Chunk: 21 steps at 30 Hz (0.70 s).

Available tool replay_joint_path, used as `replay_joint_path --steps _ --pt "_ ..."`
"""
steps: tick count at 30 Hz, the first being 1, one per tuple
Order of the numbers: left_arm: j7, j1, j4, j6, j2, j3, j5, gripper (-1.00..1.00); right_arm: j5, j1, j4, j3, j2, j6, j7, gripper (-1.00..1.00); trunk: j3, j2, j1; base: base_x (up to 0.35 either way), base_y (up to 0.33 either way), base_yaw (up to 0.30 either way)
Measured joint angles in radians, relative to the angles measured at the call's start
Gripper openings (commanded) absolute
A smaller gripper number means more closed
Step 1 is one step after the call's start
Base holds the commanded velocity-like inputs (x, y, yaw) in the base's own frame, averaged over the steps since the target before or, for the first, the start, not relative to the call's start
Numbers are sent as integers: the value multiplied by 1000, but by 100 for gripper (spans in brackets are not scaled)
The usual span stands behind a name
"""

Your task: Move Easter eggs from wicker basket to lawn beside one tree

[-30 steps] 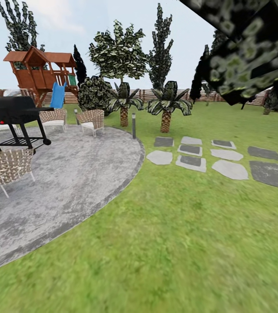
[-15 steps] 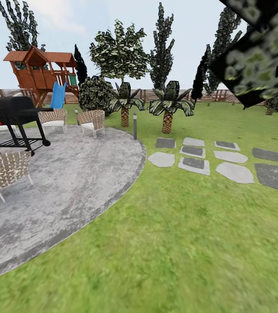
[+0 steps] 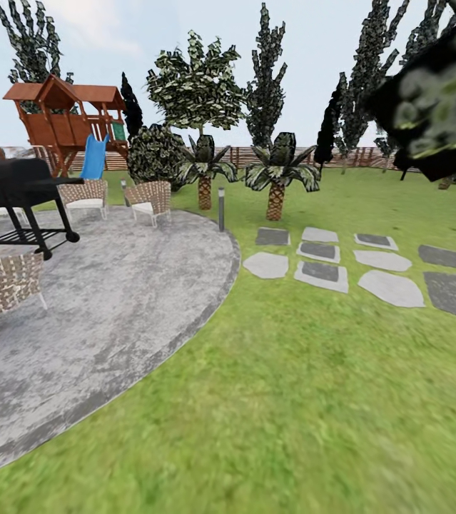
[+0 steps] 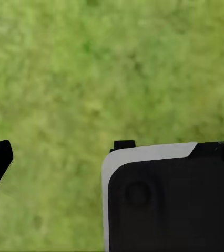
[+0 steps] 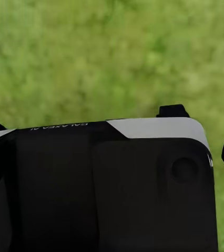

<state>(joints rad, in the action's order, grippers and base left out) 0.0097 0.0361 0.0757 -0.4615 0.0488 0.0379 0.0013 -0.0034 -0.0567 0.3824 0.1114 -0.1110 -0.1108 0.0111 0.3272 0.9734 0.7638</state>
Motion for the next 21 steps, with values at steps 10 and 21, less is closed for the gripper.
replay_joint_path --steps 10,21 --pt "0 0 0 0 0 0 0 100 1 0 0 0 0 0 0 100 0 0 0 274 79 0" --pt "0 0 0 0 0 0 1 100 0 0 0 -1 0 0 0 100 0 0 0 279 109 0"
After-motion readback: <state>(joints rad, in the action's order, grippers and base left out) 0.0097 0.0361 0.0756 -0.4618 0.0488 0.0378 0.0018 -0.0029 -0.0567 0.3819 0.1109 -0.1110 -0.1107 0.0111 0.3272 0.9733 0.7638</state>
